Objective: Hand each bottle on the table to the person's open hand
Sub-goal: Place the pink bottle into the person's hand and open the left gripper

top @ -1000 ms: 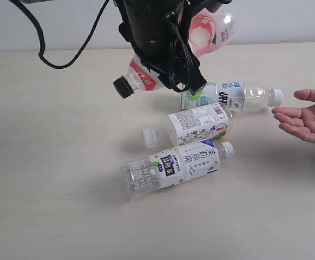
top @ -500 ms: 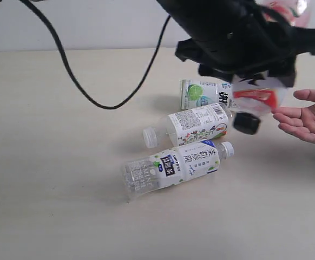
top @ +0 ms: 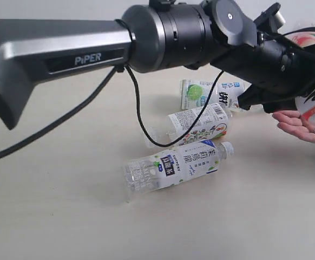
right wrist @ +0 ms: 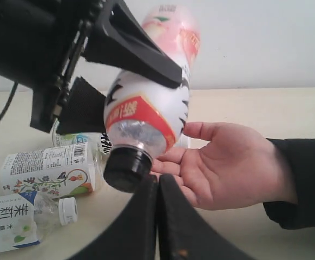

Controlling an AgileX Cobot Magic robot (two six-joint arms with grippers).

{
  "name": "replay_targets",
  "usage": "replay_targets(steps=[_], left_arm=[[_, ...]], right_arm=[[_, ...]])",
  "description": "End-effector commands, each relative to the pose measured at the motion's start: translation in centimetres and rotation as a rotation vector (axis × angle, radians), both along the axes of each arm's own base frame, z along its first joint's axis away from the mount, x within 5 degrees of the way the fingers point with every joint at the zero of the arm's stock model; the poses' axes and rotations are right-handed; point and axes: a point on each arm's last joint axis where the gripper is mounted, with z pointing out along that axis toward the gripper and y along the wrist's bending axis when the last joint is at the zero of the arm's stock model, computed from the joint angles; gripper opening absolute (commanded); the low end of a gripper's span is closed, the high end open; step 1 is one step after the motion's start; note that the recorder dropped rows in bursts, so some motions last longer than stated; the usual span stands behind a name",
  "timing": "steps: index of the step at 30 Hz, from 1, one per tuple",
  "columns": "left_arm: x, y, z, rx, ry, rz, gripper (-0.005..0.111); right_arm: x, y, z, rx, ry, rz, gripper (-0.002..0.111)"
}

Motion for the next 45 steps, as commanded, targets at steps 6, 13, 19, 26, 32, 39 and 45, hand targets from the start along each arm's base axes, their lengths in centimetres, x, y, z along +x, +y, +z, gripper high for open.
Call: replay_targets(steps=[6,13,19,26,32,39,45], left_arm=[[0.7,-1.0,-4.8,0.015,0.068,0.033,0.000],[0.7,-1.2,-5.8,0.009,0.064,0.018,0.001],[0.4,-1.4,-5.6,-0.014,0.107,0.012,0.024],[0.1,-1.5,-5.5,-0.024,0.119,-0.014,0.037],[-0.1,-1.4,-5.5,-0.016,0.092,-0.063,0.037],[-0.1,-1.4,-5.5,-0.016,0.092,-0.063,0.039],[-0.1,-1.4,-5.6,-0.012,0.083,-0.067,0.073]], right_arm=[[0.0,0.0,-0.1,0.001,-0.010,-0.007,0.000],[0.0,0.0,-0.1,0.001,-0.010,-0.007,0.000],[0.0,0.0,-0.1,0.001,-0.010,-0.007,0.000],[0.0,0.0,-0.1,0.001,-0.010,-0.007,0.000],[0.0,0.0,-0.1,0.001,-0.010,-0.007,0.000],[0.0,0.0,-0.1,0.001,-0.010,-0.007,0.000],[0.0,0.0,-0.1,0.001,-0.010,-0.007,0.000]])
